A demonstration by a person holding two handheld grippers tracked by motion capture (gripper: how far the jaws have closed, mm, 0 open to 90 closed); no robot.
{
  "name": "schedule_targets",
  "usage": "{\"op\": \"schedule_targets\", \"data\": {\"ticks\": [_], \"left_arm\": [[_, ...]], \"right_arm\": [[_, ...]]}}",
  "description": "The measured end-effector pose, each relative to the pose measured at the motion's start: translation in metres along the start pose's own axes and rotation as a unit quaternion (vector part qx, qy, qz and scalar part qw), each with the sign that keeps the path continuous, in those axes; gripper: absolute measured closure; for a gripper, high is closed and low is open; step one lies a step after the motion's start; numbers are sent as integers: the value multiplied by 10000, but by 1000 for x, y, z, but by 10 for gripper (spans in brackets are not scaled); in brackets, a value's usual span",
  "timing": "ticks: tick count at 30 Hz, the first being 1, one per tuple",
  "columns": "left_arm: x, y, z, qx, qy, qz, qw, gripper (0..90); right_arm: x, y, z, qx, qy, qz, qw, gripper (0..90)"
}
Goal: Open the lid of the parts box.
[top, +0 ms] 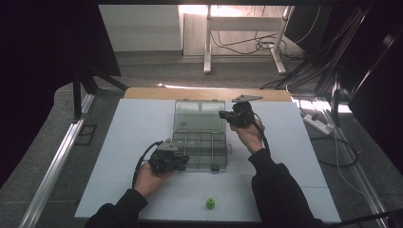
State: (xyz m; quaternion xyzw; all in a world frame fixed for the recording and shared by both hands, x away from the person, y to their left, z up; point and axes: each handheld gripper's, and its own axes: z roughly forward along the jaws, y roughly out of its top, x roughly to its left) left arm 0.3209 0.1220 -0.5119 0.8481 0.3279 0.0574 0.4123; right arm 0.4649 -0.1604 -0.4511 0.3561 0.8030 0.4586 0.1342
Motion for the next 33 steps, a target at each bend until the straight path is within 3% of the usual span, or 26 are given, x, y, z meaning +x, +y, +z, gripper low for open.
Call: {"op": "schedule_targets", "data": {"ticks": [13,17,26,33], "left_arm": [[-3,1,0,37,116,63,9999,882],[-5,2,-1,52,229,179,9996,865],[-8,3,-15,-211,379,341,9985,847],[-6,-3,-28,-161,417,318,9985,797]], "right_arm": [[0,-3,-2,125,-52,-62,9999,853],[1,-3,-5,142,-56,-73,9999,826],[9,-3,-12,155,-62,-151,9997,749],[17,-7,-22,181,-121,-290,9993,675]]}}
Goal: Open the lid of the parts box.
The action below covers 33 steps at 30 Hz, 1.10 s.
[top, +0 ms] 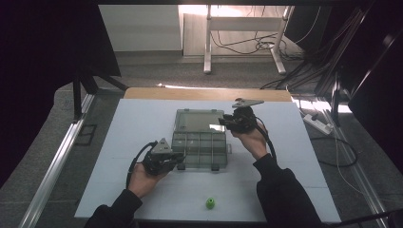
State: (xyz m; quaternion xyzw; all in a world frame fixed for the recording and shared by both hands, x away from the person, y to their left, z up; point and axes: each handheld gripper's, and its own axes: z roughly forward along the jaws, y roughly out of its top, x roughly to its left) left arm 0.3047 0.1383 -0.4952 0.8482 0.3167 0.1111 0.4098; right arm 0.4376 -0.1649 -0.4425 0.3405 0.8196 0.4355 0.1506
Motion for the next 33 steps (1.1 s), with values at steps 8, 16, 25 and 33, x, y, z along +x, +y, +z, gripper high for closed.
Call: {"op": "schedule_targets", "data": {"ticks": [8,16,25,33], "left_arm": [[4,-6,-15,-32,113,-224,9997,685],[7,-10,-24,-21,335,-384,9987,541],[7,-15,-34,101,574,-553,9968,304],[4,-22,-42,88,687,-689,9952,132]], "right_arm": [[4,-7,-17,114,9,23,9999,600],[16,-13,-29,309,-25,-165,9994,523],[26,-22,-48,349,106,-174,9992,401],[30,-35,-62,449,198,21,9988,343]]}}
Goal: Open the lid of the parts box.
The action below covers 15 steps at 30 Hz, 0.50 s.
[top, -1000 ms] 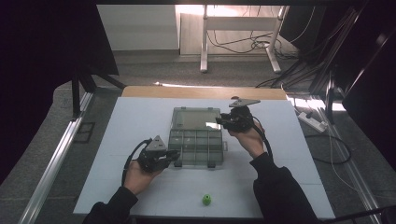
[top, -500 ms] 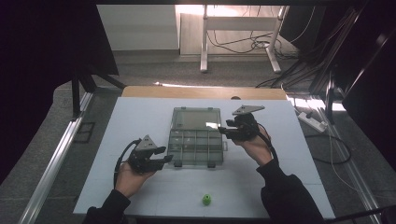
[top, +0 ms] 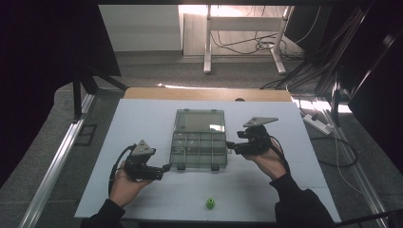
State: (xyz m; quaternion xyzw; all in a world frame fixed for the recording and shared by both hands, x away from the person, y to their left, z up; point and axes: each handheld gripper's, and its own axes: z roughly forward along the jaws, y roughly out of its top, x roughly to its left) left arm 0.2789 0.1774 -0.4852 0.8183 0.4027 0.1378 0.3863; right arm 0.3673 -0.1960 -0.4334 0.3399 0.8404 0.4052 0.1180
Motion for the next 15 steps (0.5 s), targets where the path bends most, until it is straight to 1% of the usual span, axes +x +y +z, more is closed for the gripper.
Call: {"op": "schedule_targets", "data": {"ticks": [2,4,6,7,11,12,15], "left_arm": [[-1,-2,-3,-29,48,-43,10000,109],[-1,-5,-7,-49,66,-58,9999,91],[-1,-7,-8,-65,66,-76,9999,69],[-1,-8,-10,-78,66,-102,9999,69],[1,-14,-17,-132,21,-184,9997,46],[1,-15,-18,-141,11,-205,9997,43],[2,-20,-23,-165,-18,-262,9995,34]], "right_arm": [[1,-4,-3,12,59,3,10000,335],[3,-7,-7,28,70,-40,10000,313],[5,-13,-11,23,84,-22,10000,295],[5,-13,-11,23,84,-22,10000,295],[8,-24,-17,60,78,-57,9999,251],[8,-28,-19,61,98,-102,9999,228],[10,-34,-22,56,135,-112,9998,183]]}}
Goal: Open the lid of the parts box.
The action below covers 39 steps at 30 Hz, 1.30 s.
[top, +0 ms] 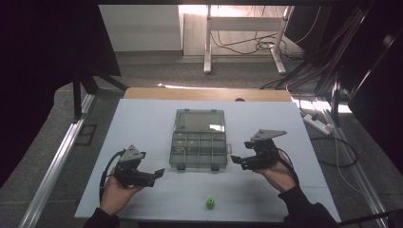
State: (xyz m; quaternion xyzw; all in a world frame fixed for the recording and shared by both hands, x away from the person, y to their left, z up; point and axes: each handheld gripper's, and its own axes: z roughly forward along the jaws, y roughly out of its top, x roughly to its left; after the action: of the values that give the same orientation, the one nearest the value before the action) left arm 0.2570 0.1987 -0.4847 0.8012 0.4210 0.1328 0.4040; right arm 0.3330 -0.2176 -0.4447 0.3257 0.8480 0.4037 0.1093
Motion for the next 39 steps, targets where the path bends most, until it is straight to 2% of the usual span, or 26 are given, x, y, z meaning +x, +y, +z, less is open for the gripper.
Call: {"op": "schedule_targets", "data": {"ticks": [6,12,16,24,26,28,34,39], "left_arm": [[1,-6,-7,-13,-17,-90,10000,20],[1,-13,-12,-15,65,-30,10000,0],[-1,-17,-16,-61,95,-36,9999,0],[-3,-25,-25,-147,118,-72,9998,0],[-3,-27,-27,-139,96,-93,9998,0],[-3,-31,-29,-94,64,-90,9999,0],[-8,-38,-35,-78,188,40,9998,0],[-10,-43,-41,-105,219,-6,9997,0]], "right_arm": [[1,-11,-6,65,-92,23,9999,109],[4,-24,-17,54,-282,-67,9996,49],[4,-32,-27,14,-347,-26,9994,25],[0,-52,-46,-2,-469,178,9987,14],[0,-54,-48,-29,-472,200,9987,14],[-1,-63,-56,-66,-518,320,9981,11],[-4,-78,-70,-93,-608,488,9969,11],[-6,-89,-78,-72,-684,592,9959,11]]}}
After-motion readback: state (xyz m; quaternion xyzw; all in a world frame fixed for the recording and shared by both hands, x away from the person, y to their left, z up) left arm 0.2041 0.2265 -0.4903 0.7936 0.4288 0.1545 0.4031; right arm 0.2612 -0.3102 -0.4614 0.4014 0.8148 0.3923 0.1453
